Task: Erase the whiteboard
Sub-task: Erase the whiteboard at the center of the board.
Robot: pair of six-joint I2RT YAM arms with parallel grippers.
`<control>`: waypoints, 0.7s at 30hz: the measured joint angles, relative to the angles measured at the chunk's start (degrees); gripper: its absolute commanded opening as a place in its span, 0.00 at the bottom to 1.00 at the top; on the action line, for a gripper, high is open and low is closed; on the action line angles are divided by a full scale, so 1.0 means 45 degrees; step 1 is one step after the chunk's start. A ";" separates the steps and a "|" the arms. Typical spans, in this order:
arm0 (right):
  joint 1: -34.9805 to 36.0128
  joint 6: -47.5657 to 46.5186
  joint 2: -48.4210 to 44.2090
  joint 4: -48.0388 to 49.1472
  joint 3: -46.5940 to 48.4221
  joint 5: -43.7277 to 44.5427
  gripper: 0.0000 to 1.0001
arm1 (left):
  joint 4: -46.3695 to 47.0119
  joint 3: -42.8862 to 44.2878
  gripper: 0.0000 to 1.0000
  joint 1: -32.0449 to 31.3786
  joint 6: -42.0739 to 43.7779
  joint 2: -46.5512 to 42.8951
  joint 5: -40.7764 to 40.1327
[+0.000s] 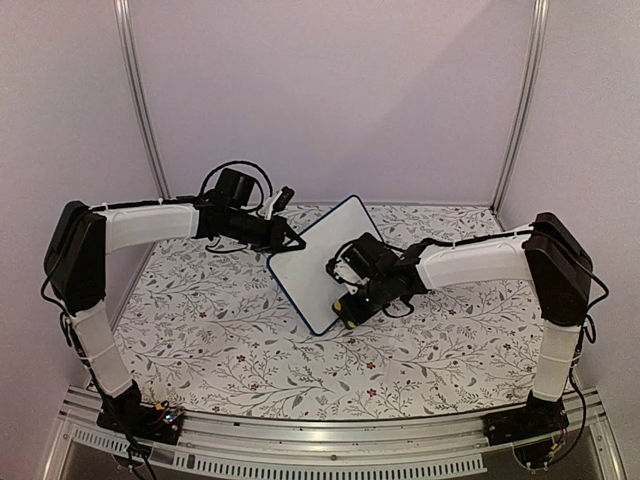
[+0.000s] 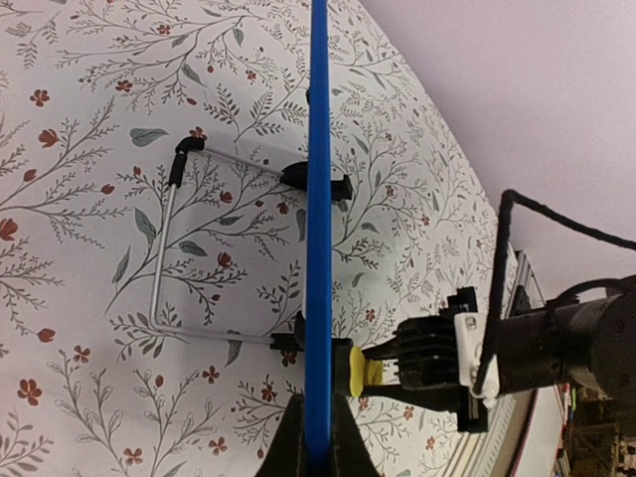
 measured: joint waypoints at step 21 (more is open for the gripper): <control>0.0879 -0.0452 0.0000 0.0151 -0.0840 -0.1481 0.20 | 0.0000 0.0000 0.00 -0.0010 0.0000 0.0000 0.0029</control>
